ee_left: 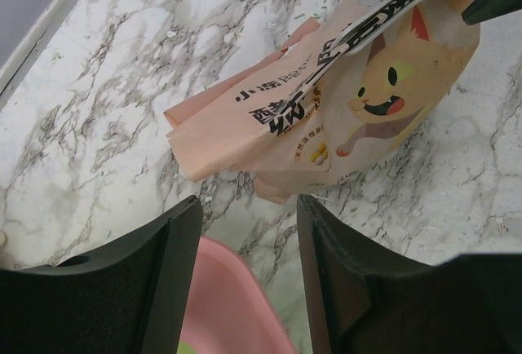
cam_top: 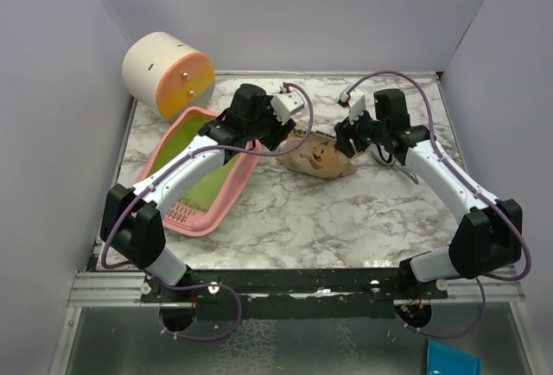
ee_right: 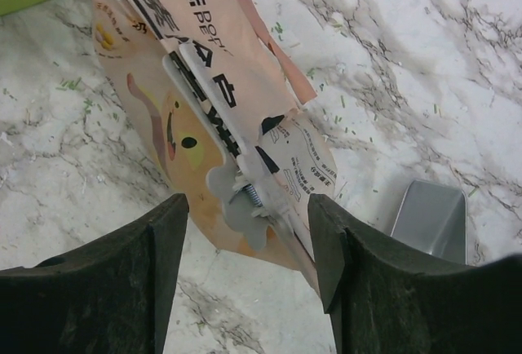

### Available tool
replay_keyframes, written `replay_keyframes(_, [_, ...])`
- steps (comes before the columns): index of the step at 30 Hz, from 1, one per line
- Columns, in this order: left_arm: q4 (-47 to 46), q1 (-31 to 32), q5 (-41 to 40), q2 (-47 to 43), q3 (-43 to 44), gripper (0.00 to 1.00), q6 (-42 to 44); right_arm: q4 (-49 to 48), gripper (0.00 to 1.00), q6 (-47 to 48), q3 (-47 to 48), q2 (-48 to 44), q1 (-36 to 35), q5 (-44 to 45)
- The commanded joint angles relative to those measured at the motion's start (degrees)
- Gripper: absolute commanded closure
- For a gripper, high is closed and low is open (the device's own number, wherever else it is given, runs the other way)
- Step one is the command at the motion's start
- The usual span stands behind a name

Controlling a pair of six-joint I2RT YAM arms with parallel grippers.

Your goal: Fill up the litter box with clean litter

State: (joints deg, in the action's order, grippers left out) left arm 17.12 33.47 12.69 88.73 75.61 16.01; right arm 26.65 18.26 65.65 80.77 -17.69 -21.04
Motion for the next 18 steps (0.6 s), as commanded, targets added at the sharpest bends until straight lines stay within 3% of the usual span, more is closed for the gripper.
replay_keyframes(1, [-1.72,-0.08,1.52,-1.21,0.21,0.48,-0.24,-2.91,0.47,-0.68,-0.07,2.33,-0.33,3.85])
replay_keyframes(3, [-2.60,-0.08,1.55,-1.78,-0.67,0.48,-0.21,-3.47,0.85,-1.80,0.38,3.11,-0.33,6.17])
replay_keyframes(4, [-3.09,-0.08,1.66,-2.07,-1.11,0.48,-0.19,-3.39,0.96,-2.42,0.81,3.25,-0.32,7.60])
replay_keyframes(10, [-5.75,-1.33,4.62,-2.53,-1.68,0.48,-2.33,-5.79,0.99,-7.70,1.09,-0.18,-0.32,8.84])
replay_keyframes(18, [-13.99,-6.23,8.95,-5.79,-6.16,0.47,-7.24,1.38,0.99,-15.14,10.10,-6.24,-0.32,17.17])
